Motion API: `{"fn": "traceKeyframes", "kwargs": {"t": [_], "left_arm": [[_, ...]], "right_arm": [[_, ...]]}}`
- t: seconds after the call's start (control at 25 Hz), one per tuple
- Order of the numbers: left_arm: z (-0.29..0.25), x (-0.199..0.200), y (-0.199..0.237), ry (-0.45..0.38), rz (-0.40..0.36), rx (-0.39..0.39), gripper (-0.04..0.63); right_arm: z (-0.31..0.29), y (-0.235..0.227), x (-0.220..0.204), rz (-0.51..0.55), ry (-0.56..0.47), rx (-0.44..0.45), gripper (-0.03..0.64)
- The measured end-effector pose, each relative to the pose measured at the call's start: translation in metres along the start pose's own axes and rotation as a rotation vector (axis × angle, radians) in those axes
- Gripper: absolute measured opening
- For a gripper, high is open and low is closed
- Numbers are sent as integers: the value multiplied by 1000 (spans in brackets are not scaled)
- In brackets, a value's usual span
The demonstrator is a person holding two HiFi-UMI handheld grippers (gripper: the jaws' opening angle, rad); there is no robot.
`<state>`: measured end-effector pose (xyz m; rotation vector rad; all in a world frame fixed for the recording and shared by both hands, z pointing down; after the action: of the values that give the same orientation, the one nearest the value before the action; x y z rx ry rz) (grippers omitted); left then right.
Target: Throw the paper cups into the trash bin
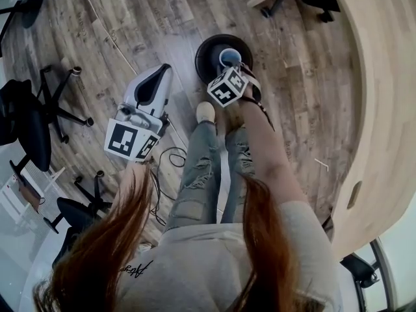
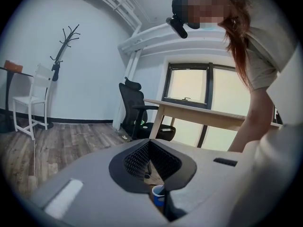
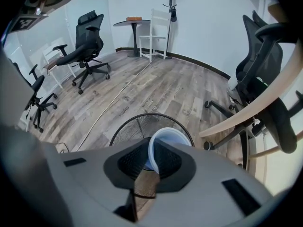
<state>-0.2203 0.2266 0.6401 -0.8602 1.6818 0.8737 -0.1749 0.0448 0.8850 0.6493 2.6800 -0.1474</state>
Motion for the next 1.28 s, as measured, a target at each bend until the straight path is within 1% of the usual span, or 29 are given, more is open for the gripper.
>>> {"fn": "traceKeyframes", "kwargs": {"t": [0.08, 0.28, 0.32, 0.4, 0.48, 0.6, 0.72, 1.04, 1.28], "left_arm": [[0, -2, 0, 5, 3, -3, 3], [-1, -8, 0, 15, 8, -10, 3], [-1, -10, 0, 18, 8, -12, 3], [-3, -12, 0, 22, 10, -15, 3], [-4, -12, -1, 21, 11, -19, 3], [-6, -11, -3, 21, 10, -27, 3], [-4, -6, -4, 20, 3, -32, 3], [1, 13, -12, 18, -15, -31, 3], [6, 33, -26, 7, -21, -45, 3]], "right_arm": [[-2, -2, -4, -11, 2, -15, 40], [-5, -1, -10, -32, 20, 7, 41], [-5, -2, -11, -40, 20, 9, 48], [-5, -2, -12, -62, 23, 21, 93], [-3, -2, -12, -82, 18, 26, 98], [3, -5, -13, -94, 3, 7, 100], [17, -5, -6, -107, -39, -5, 99], [76, -3, 23, -134, -200, -19, 100], [130, 3, 35, -209, -314, -27, 98]]}}
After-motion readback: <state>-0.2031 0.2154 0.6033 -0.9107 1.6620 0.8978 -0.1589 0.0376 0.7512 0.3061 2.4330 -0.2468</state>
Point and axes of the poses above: the fingertips, and each gripper's own axes: z backward along the fingers, y to its left, x out of its top, the point moved 9 cm from there along z, backward along the fingers, and after that the axes turned 3 degrees about -z, right-handed, at the moved point
